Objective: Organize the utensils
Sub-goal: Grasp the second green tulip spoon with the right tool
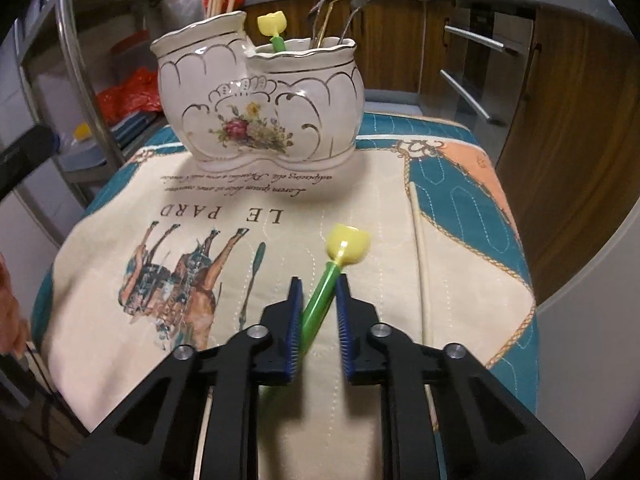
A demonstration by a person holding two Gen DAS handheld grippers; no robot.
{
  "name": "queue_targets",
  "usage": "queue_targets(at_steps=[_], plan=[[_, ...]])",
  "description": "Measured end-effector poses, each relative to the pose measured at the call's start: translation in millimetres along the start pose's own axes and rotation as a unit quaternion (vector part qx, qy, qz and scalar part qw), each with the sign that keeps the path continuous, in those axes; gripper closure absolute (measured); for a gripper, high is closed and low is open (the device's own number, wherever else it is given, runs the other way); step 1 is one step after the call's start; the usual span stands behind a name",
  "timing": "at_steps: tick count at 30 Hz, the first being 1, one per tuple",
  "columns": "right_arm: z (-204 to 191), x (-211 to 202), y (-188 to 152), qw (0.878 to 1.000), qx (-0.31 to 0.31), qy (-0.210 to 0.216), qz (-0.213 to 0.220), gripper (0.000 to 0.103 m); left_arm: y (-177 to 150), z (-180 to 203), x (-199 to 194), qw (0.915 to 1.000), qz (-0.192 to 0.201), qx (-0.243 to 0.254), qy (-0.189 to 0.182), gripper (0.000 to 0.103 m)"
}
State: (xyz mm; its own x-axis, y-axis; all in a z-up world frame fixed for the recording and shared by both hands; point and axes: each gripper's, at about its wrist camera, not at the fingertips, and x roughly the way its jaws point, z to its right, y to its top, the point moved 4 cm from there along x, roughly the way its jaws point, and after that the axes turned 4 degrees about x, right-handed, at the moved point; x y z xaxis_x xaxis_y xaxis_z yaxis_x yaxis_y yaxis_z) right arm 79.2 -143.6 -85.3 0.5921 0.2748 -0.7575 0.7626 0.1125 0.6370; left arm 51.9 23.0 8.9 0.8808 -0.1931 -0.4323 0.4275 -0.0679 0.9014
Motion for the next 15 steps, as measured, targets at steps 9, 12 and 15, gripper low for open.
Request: queue_targets(at_steps=[9,12,15], plan=[[-0.9,-15.7,11.6,0.999,-0.002,0.027,0.042,0.093,-1.9,7.3,8.8,0.9999,-0.013,0.005,-0.006,0.006],[3.7,-32.6,19.6,0.996,0.000,0.035,0.076,0.093,-2.5,12.7,13.1,0.9997,-0.020,0.000,-0.013,0.006],[15.1,-48.9,29.0,0.994,0.006,0.034,0.107,0.093,-1.4,24.4,20.4,0.9993,-0.034,0.001,-0.015,0.006]])
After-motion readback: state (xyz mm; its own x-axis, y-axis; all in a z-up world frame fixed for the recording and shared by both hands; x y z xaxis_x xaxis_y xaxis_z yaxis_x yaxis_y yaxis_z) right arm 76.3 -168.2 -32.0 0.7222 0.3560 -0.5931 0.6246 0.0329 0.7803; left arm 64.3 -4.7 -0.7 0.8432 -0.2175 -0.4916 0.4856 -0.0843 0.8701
